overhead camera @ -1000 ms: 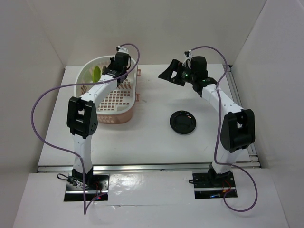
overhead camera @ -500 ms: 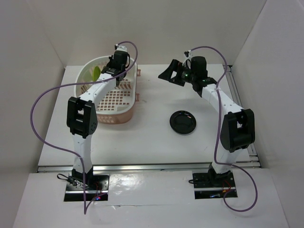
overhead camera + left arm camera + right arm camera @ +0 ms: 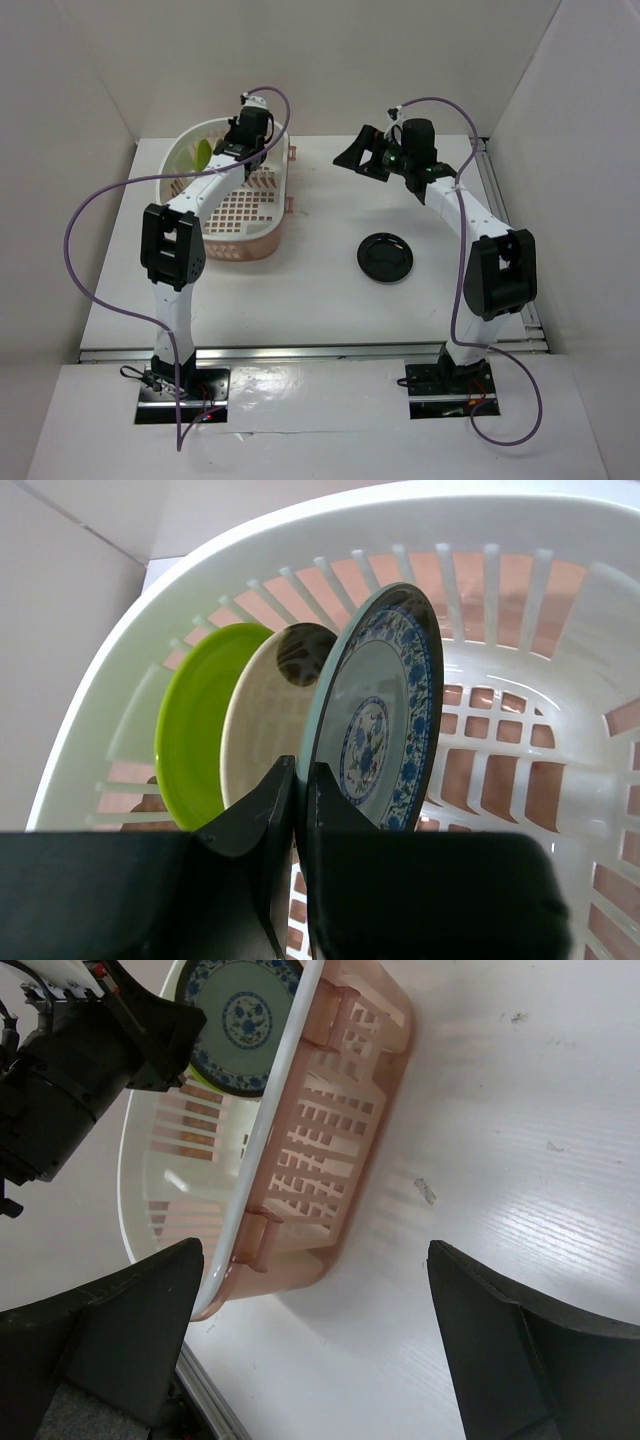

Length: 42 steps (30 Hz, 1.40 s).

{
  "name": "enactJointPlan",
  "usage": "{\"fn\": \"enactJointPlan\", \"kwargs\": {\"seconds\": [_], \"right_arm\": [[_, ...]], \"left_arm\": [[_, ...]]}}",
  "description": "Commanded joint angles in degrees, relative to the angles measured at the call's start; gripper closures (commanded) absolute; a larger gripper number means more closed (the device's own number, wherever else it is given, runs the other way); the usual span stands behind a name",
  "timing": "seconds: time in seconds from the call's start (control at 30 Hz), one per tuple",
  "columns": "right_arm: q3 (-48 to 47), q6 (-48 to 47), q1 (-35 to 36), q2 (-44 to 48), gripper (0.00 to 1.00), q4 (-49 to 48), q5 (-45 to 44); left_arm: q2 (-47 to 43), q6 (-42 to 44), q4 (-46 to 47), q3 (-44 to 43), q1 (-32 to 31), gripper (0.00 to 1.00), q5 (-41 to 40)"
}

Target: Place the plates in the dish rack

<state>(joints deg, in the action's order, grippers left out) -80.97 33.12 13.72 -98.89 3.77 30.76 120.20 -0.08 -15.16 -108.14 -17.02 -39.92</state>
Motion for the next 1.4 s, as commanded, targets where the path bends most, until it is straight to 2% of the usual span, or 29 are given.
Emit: {"fn": "enactJointPlan", "kwargs": {"seconds": [0.0,0.2,1.03,1.07,1.1,1.2,1.3,1.37], "right_arm": [[-0.3,-0.6,-0.1,1.1,0.00,-2.4,0.4],[-0.3,-0.1,-0.1,1.1,0.00,-2.9,1.0],[0.8,-0.1,-0.1,2.1,0.00,-3.4,1.0],[0.8,-0.1,-0.1,1.6,0.00,-3.4,1.0],[0.8,-0.1,-0.1,1.6,0.00,-3.4,1.0],[0.3,-0.1,-0.1,1.6,0.00,-3.4,1.5],[0.3,-0.1,-0.1,1.1,0.00,-3.4,1.5],[0.3,-0.1,-0.1,0.5,0.00,-3.4,2.0]], "left_arm": [[0.0,1.1,3.3,-0.1,0.4,1.00,-3.1],[-0.5,1.7,4.6,1.8,0.4,1.00,-3.7],[3.3,-3.8,0.0,0.7,0.4,1.00,1.8],[3.3,-3.8,0.0,0.7,0.4,0.98,1.8],[3.3,-3.8,0.0,0.7,0.4,0.89,1.8],[3.3,-3.8,0.0,0.2,0.4,0.81,1.8],[3.3,-3.8,0.0,-0.3,0.4,0.62,2.4],[3.3,-3.8,-0.5,-0.3,0.4,0.55,2.4]]}}
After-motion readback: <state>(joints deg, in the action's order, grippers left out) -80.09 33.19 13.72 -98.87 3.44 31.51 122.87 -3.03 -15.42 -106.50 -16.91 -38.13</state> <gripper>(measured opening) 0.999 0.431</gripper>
